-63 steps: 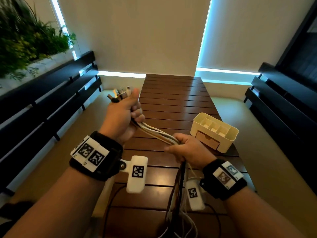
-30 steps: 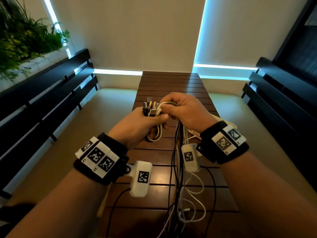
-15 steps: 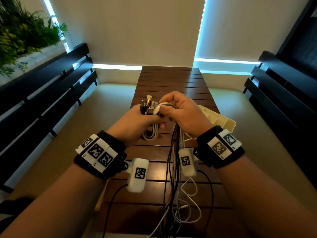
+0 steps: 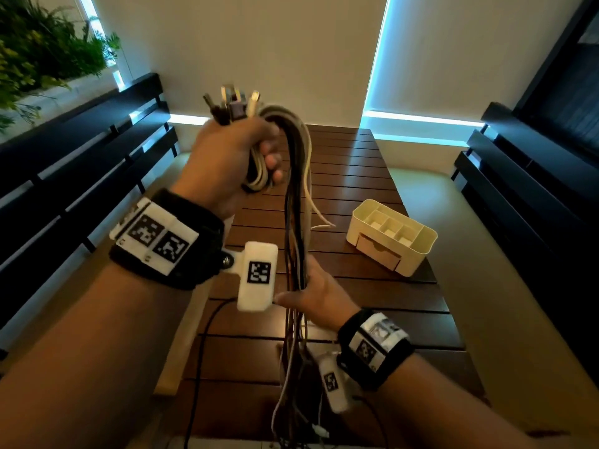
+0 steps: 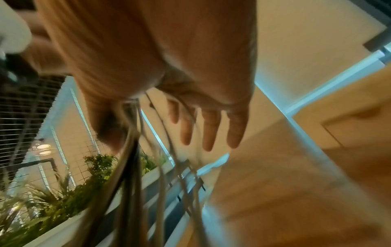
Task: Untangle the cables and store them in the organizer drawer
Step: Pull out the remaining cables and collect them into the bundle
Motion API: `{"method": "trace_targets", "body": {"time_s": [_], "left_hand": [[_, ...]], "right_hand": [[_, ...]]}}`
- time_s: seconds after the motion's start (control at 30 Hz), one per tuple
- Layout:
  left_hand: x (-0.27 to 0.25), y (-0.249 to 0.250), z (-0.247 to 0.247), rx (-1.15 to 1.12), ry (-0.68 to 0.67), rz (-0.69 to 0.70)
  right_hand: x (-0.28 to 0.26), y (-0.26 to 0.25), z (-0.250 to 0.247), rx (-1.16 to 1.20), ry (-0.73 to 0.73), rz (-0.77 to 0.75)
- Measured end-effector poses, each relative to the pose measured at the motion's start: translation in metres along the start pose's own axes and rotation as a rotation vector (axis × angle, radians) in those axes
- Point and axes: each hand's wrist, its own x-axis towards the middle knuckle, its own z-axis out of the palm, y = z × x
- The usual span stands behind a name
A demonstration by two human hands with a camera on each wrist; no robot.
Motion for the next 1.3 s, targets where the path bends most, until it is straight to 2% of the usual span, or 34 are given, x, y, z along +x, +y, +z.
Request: {"method": "trace_targets", "body": {"time_s": [0.1,0.17,0.23,0.33,0.47,0.53,0.6,0.67,0.73,0.83,0.9,0.93,1.0,1.07,1.13,1.23,1.3], "left_hand": [[-0.001,0.004,0.004,0.012,-0.029,0.039],[-0.002,0.001,0.003,0.007,0.005,0.041],[0.000,0.003,-0.004,-0.047,0.041,0.032],[0.005,0.015,-0.018,-0.092,0.073,0.072],[0.009,0.028,-0.032,-0.109,0.131,0.133],[0.010,0.030,-0.040,-0.140,0.171,0.137],[0.010,0.027,-0.049,-0.154,0.207,0.125],[0.009,0.020,-0.057,-0.134,0.230,0.100],[0.005,0.010,-0.063,-0.089,0.254,0.074],[-0.004,-0.010,-0.068,0.020,0.312,0.021],[-0.012,-0.026,-0.071,0.123,0.312,-0.025],[-0.015,-0.034,-0.073,0.170,0.304,-0.050],[-0.021,-0.046,-0.076,0.231,0.288,-0.103],[-0.026,-0.056,-0.075,0.270,0.276,-0.154],[-0.029,-0.064,-0.069,0.328,0.230,-0.203],[-0.035,-0.073,-0.051,0.443,0.082,-0.239],[-0.039,-0.074,-0.043,0.490,0.008,-0.253]], "right_hand": [[0.011,0.018,0.009,0.131,0.052,0.072],[0.022,0.011,-0.001,0.256,0.069,0.093],[0.036,-0.004,-0.022,0.253,0.164,0.074],[0.064,-0.042,-0.061,0.179,0.369,-0.019],[0.096,-0.105,-0.112,0.261,0.560,-0.205],[0.105,-0.124,-0.130,0.215,0.633,-0.308],[0.108,-0.122,-0.133,0.086,0.661,-0.364],[0.109,-0.101,-0.123,0.003,0.604,-0.326],[0.103,-0.073,-0.106,-0.073,0.486,-0.240],[0.084,-0.037,-0.086,-0.179,0.162,-0.103],[0.072,-0.020,-0.080,-0.331,-0.036,-0.014],[0.066,-0.014,-0.081,-0.421,-0.086,0.021],[0.053,-0.011,-0.088,-0.480,-0.095,0.050],[0.035,-0.018,-0.095,-0.357,-0.029,-0.009],[0.018,-0.034,-0.091,-0.214,0.032,-0.164],[0.009,-0.057,-0.059,-0.161,-0.022,-0.379],[0.012,-0.057,-0.040,-0.058,-0.054,-0.422]]}}
